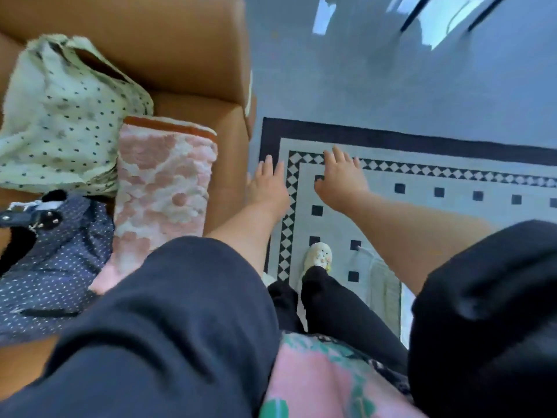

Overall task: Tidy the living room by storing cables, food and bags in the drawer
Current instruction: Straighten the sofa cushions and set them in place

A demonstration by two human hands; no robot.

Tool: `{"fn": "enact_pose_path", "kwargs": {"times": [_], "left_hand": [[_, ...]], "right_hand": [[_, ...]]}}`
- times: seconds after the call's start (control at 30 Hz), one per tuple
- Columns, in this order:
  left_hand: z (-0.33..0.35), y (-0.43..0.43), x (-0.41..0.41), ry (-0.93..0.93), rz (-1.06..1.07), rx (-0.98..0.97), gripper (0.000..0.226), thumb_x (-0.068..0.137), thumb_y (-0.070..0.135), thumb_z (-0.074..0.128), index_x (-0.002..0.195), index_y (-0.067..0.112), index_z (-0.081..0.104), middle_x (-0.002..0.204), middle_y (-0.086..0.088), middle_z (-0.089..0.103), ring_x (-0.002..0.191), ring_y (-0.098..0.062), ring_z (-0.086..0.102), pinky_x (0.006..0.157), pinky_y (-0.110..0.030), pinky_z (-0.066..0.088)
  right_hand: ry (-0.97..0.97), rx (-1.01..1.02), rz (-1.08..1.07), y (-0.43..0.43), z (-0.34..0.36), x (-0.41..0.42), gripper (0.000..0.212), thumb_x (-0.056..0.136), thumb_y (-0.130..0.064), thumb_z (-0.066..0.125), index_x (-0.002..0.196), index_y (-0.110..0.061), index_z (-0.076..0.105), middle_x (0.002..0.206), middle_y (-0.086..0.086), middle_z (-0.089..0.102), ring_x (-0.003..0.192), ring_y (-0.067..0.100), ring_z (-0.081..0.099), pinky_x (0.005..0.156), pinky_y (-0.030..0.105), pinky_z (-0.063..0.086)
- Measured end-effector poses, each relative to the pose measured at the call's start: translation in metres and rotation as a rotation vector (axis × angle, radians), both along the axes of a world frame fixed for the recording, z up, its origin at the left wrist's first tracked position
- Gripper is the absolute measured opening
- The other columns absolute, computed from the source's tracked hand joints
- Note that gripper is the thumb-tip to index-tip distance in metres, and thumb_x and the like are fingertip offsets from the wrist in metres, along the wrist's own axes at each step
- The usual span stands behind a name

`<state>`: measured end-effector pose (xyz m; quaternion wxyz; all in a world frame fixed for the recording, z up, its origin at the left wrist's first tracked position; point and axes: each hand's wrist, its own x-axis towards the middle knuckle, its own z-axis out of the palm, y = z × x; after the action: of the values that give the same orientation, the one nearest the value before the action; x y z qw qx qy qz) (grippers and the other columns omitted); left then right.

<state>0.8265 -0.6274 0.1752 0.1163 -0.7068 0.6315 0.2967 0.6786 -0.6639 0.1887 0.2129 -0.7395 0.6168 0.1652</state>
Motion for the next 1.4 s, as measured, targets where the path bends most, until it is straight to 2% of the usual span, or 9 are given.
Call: {"fn": "enact_pose_path", "kwargs": {"times": [0.2, 0.4, 0.5, 0.77, 0.9, 1.1, 1.27, 1.4], "left_hand": [[0.009, -0.059, -0.109, 0.015, -0.227, -0.021, 0.064, 0.096, 0.013, 0.038, 0.152, 0.015, 0.006, 0.160, -0.010, 0.001, 0.147, -0.026, 0.002, 0.117, -0.046, 0.007], [0.021, -0.110, -0.217, -0.055, -0.398, -0.057, 0.061, 0.098, 0.017, 0.035, 0.152, 0.014, 0.006, 0.160, -0.010, 0.001, 0.147, -0.027, 0.004, 0.117, -0.047, 0.011], [0.028, -0.136, -0.273, -0.031, -0.476, -0.051, 0.060, 0.099, 0.019, 0.035, 0.152, 0.015, 0.007, 0.160, -0.009, 0.001, 0.147, -0.027, 0.004, 0.117, -0.049, 0.010], [0.031, -0.217, -0.369, 0.001, -0.726, -0.033, 0.058, 0.099, 0.020, 0.032, 0.152, 0.016, 0.009, 0.160, -0.009, 0.004, 0.147, -0.024, 0.005, 0.117, -0.048, 0.011], [0.041, -0.257, -0.423, 0.055, -0.945, -0.006, 0.057, 0.099, 0.021, 0.033, 0.152, 0.017, 0.011, 0.160, -0.009, 0.005, 0.147, -0.026, 0.006, 0.118, -0.046, 0.010], [0.050, -0.273, -0.519, 0.066, -1.236, -0.008, 0.060, 0.098, 0.016, 0.034, 0.152, 0.017, 0.009, 0.160, -0.009, 0.003, 0.147, -0.026, 0.005, 0.118, -0.045, 0.011], [0.050, -0.262, -0.611, 0.026, -1.485, -0.024, 0.059, 0.100, 0.019, 0.032, 0.152, 0.017, 0.004, 0.160, -0.009, -0.002, 0.147, -0.026, 0.001, 0.118, -0.047, 0.011], [0.044, -0.254, -0.706, 0.002, -1.636, -0.103, 0.060, 0.099, 0.017, 0.035, 0.151, 0.017, 0.006, 0.160, -0.010, 0.000, 0.147, -0.027, 0.002, 0.118, -0.047, 0.013]], "right_hand": [[0.010, 0.023, -0.261, -0.018, 0.000, -0.118, 0.060, 0.090, -0.024, 0.048, 0.143, -0.008, 0.025, 0.147, 0.012, 0.028, 0.138, 0.029, 0.024, 0.116, 0.045, 0.018], [0.065, 0.021, -0.390, -0.038, 0.007, -0.212, 0.061, 0.091, -0.028, 0.047, 0.143, -0.006, 0.023, 0.148, 0.014, 0.026, 0.135, 0.030, 0.028, 0.111, 0.043, 0.025], [0.066, 0.030, -0.497, -0.050, 0.010, -0.256, 0.067, 0.091, -0.030, 0.049, 0.146, -0.006, 0.019, 0.153, 0.013, 0.020, 0.139, 0.028, 0.023, 0.114, 0.044, 0.021], [0.077, 0.014, -0.816, -0.090, 0.015, -0.342, 0.066, 0.090, -0.029, 0.049, 0.144, -0.006, 0.021, 0.151, 0.014, 0.023, 0.139, 0.028, 0.023, 0.115, 0.042, 0.019], [0.058, -0.016, -1.047, -0.108, 0.019, -0.382, 0.065, 0.088, -0.027, 0.052, 0.142, -0.006, 0.024, 0.149, 0.015, 0.025, 0.137, 0.029, 0.025, 0.114, 0.042, 0.019], [0.068, -0.042, -1.301, -0.113, 0.031, -0.444, 0.067, 0.090, -0.027, 0.052, 0.145, -0.007, 0.019, 0.155, 0.014, 0.015, 0.143, 0.027, 0.015, 0.117, 0.042, 0.013], [0.066, -0.046, -1.514, -0.089, 0.026, -0.517, 0.063, 0.086, -0.018, 0.051, 0.142, -0.007, 0.025, 0.151, 0.014, 0.023, 0.139, 0.028, 0.022, 0.115, 0.043, 0.019], [0.045, -0.008, -1.613, -0.071, 0.017, -0.588, 0.060, 0.086, -0.019, 0.052, 0.139, -0.006, 0.027, 0.149, 0.014, 0.025, 0.136, 0.028, 0.025, 0.112, 0.042, 0.023]]}}
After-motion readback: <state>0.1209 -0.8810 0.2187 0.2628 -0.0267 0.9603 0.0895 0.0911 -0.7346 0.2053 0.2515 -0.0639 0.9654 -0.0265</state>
